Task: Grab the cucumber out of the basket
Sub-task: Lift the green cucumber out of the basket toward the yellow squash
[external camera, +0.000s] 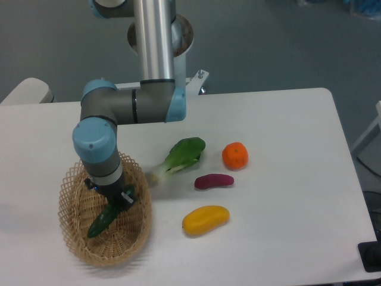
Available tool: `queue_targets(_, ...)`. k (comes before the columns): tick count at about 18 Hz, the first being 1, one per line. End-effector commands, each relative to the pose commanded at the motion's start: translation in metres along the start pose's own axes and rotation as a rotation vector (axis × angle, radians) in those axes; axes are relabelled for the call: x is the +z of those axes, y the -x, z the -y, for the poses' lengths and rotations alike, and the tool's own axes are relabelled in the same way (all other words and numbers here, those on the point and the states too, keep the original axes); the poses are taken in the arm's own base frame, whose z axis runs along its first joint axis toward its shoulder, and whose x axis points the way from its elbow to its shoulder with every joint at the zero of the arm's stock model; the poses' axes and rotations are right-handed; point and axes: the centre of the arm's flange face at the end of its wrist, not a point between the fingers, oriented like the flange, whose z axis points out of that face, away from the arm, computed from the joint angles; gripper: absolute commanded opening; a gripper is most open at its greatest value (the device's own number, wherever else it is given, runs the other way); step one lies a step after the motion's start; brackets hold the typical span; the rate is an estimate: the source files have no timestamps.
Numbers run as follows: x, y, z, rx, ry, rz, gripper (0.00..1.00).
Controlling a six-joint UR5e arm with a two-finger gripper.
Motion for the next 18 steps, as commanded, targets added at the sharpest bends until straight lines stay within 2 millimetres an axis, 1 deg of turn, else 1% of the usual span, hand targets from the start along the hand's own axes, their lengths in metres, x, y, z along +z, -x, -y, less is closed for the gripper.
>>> queue_targets(1,-0.010,0.009,-0.003,0.011,-0.008,0.012,0.26)
queue_targets(3,-0.033,0.032,-0.012,0.033,-0.022,0.036,0.26)
queue_targets(6,-0.061,0.074,-0.025,0.036,-0.031,0.058,0.26)
queue_targets(9,-0.083,0.122,-0.053,0.084,-0.025,0.028,0.25)
queue_targets(11,-0.096,0.155,-0.078,0.121,-0.017,0.027,0.25)
queue_targets(13,-0.102,0.183,-0.101,0.160,-0.004,0.025,0.25)
queue_targets(15,-0.105,0.208,-0.131,0.220,0.003,0.033,0.25)
queue_targets(16,-0.105,0.217,-0.144,0.248,0.003,0.033,0.25)
queue_targets(18,-0.103,0.230,-0.159,0.282,0.007,0.033,0.25)
